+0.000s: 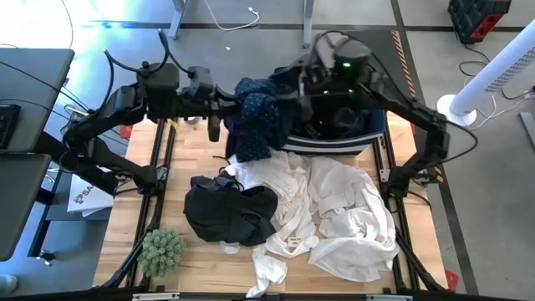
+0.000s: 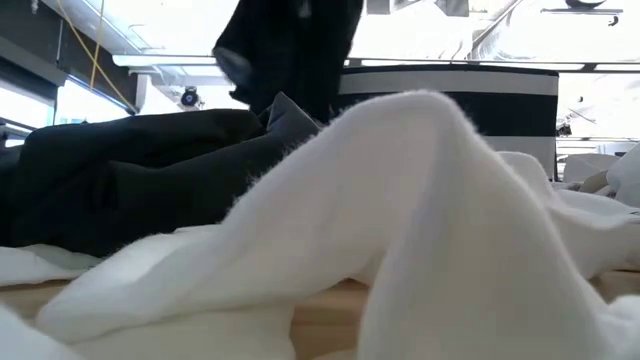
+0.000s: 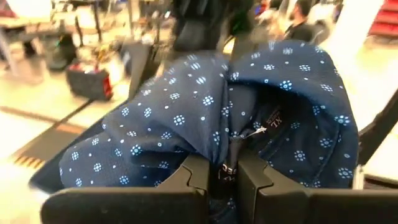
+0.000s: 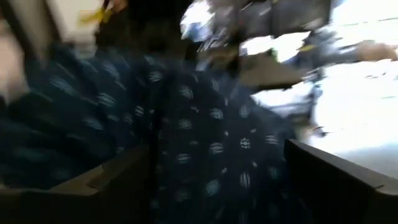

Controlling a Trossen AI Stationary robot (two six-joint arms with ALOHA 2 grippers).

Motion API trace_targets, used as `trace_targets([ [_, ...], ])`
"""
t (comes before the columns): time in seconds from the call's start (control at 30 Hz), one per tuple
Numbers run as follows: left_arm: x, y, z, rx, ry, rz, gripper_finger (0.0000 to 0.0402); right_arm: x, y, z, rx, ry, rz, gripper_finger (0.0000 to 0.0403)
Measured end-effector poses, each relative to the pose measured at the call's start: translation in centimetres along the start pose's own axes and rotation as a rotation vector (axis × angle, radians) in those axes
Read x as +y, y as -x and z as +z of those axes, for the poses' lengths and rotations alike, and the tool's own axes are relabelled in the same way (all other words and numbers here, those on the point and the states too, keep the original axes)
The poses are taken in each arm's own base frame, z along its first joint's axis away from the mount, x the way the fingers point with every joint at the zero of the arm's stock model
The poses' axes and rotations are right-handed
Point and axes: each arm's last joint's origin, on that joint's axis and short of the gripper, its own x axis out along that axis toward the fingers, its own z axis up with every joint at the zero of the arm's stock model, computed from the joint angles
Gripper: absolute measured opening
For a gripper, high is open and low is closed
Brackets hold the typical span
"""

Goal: Sort clothes
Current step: Put the blue polo into the blue laundry organizer

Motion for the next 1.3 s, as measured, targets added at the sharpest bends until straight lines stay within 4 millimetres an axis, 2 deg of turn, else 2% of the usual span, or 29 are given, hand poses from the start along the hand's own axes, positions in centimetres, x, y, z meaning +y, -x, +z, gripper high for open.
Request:
trace_targets([
  [0.13,-0.3,-0.3,0.6,-0.066,-0.028,-0.018,0.0024,-0.1,-2.8,-1.3,0.079,-0.027,0.18,0.0336],
  [0.27,-0.4,-0.3,0.9,-0.099,-0.034,-0.015,0.0032,0.4,-5.0,-2.7,0.122,-0.079,0.257,0.0293],
  [0.37,-0.3,-0.3,0.9,-0.104,-0.034,-0.007,0.0034,1.0,-6.3,-3.5,0.144,-0.086,0.279,0.0234],
  [0.47,-0.2,-0.4,0.9,-0.111,-0.02,0.056,0.0038,1.9,-7.3,-3.9,0.14,-0.083,0.302,0.0152],
  [0.6,0.4,-0.2,0.9,-0.102,0.0,0.112,0.0077,2.6,-7.8,-4.2,0.151,-0.105,0.303,0.0036],
  [0.7,0.7,0.6,0.9,-0.098,0.007,0.134,0.0127,2.7,-7.5,-3.5,0.118,-0.128,0.269,0.0032],
  [0.8,1.2,2.2,1.2,-0.09,0.004,0.205,0.0174,2.7,-5.7,-1.8,0.052,-0.112,0.214,0.0033],
  [0.93,1.7,5.0,1.5,-0.11,0.005,0.348,0.0208,2.9,-1.8,1.0,-0.044,-0.055,0.154,0.0032],
  [1.13,2.2,8.4,1.9,-0.166,0.025,0.463,0.021,4.4,5.9,5.6,-0.256,0.122,-0.019,0.0032],
  [1.3,2.3,9.1,1.8,-0.168,0.028,0.485,0.0209,6.3,12.8,9.5,-0.56,0.316,-0.24,0.0032],
])
